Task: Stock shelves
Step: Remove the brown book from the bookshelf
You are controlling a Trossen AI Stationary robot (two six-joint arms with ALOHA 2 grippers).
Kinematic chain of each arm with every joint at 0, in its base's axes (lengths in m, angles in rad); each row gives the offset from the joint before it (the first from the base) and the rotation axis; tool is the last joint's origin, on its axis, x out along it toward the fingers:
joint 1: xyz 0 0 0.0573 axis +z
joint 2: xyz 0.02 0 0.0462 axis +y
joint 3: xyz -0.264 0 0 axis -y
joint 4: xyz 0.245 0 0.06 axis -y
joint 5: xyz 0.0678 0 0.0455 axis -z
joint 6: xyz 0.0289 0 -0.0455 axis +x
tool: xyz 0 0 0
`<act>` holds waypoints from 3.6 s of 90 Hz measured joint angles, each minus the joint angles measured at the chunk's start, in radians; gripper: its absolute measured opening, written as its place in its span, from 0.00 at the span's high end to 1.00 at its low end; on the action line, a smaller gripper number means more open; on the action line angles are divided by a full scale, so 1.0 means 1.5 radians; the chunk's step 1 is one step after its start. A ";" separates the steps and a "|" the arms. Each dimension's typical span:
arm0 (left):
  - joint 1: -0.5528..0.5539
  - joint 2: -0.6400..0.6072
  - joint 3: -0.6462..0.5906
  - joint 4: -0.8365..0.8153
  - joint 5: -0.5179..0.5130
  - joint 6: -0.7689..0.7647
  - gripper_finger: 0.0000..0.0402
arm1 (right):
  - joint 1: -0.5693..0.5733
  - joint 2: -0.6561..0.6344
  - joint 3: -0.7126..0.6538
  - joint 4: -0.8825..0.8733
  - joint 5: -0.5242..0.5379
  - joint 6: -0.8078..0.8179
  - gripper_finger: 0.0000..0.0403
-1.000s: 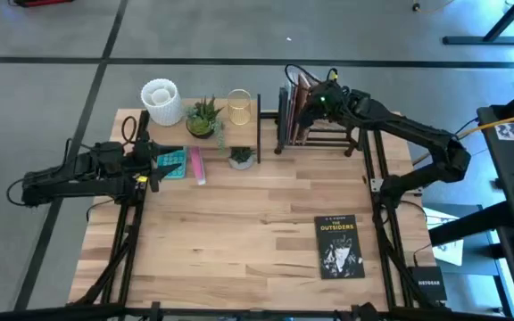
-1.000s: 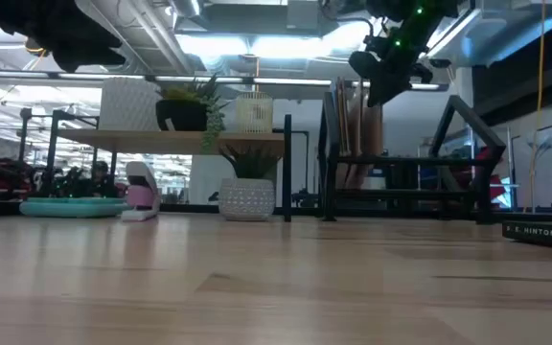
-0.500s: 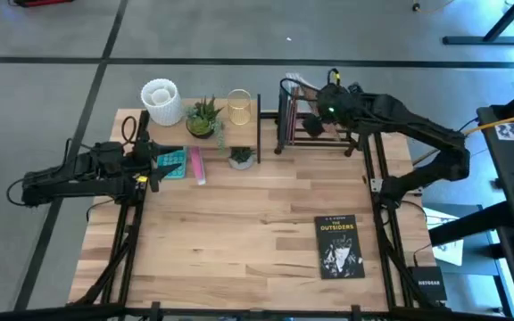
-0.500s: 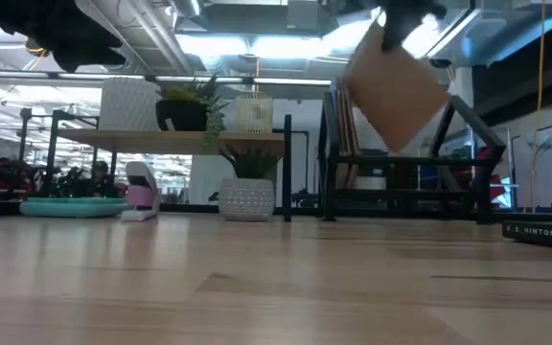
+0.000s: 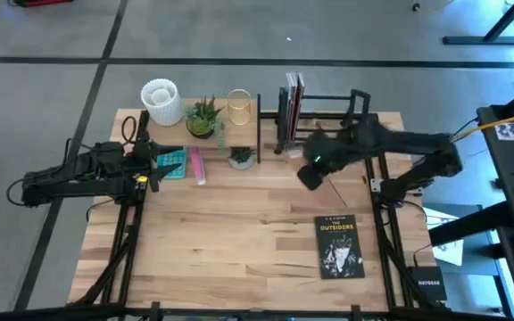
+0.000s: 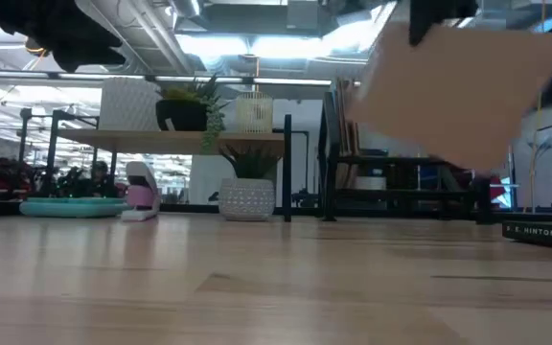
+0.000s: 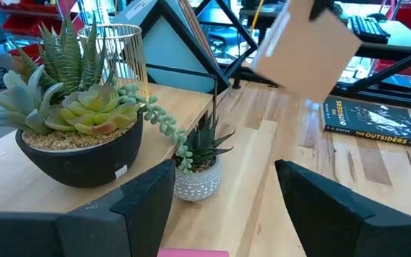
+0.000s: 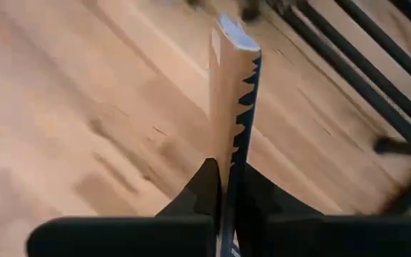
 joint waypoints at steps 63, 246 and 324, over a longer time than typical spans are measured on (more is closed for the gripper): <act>0.000 0.000 0.000 0.000 0.015 0.001 0.41 | 0.133 0.579 0.319 0.132 -0.082 -0.071 0.78; 0.000 0.002 -0.005 0.005 0.023 0.000 0.41 | 0.258 0.385 -0.005 0.317 -0.129 -0.529 0.49; 0.000 0.002 -0.005 0.005 0.022 0.000 0.41 | 0.228 0.329 -0.112 0.353 -0.294 -0.036 0.56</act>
